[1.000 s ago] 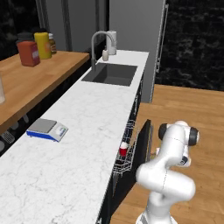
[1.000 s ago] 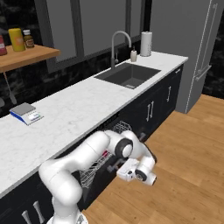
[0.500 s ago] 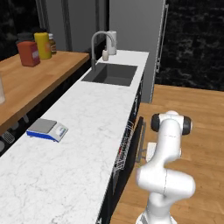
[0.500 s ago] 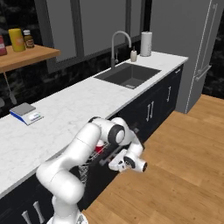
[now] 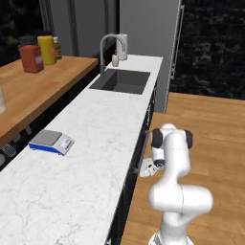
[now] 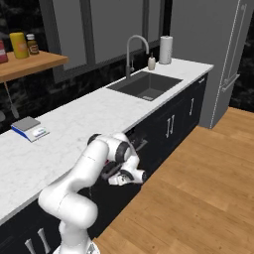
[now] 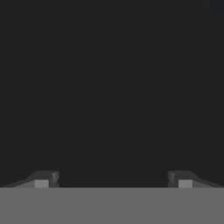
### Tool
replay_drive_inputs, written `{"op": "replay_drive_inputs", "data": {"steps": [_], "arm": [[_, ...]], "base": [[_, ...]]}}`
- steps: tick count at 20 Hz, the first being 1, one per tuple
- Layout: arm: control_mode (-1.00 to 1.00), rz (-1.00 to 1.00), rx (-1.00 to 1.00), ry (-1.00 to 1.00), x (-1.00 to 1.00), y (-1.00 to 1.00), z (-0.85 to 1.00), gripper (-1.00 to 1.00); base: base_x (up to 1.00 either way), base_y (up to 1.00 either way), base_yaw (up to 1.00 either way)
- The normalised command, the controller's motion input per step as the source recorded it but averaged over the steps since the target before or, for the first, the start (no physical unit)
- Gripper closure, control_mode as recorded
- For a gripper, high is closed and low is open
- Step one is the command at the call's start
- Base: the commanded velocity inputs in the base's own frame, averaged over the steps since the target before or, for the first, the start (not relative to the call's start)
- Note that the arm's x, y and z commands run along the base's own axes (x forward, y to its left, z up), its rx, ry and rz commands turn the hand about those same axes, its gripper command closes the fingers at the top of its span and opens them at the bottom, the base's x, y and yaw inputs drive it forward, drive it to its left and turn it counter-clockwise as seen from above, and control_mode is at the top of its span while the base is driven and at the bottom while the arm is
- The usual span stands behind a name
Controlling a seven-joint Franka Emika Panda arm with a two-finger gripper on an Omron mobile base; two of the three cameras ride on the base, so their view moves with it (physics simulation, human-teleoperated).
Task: Pick up the cup and bowl from the counter, place them in the dishwasher, and close the dishwasher door.
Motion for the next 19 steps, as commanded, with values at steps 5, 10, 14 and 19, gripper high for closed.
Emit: {"op": "replay_drive_inputs", "data": {"steps": [5, 10, 14, 19], "arm": [[-1.00, 0.00, 0.04, 0.29, 0.62, 1.00, -0.96, -1.00], [-1.00, 0.00, 0.07, 0.28, 0.57, 1.00, -0.92, -1.00], [-1.00, 0.00, 0.10, 0.27, 0.34, 0.98, -0.74, -1.00], [-1.00, 0.02, 0.07, 0.09, -0.17, 0.11, -0.11, -1.00]], "base": [[0.00, 0.00, 0.00], [0.00, 0.00, 0.00], [0.00, 0.00, 0.00], [0.00, 0.00, 0.00]]}}
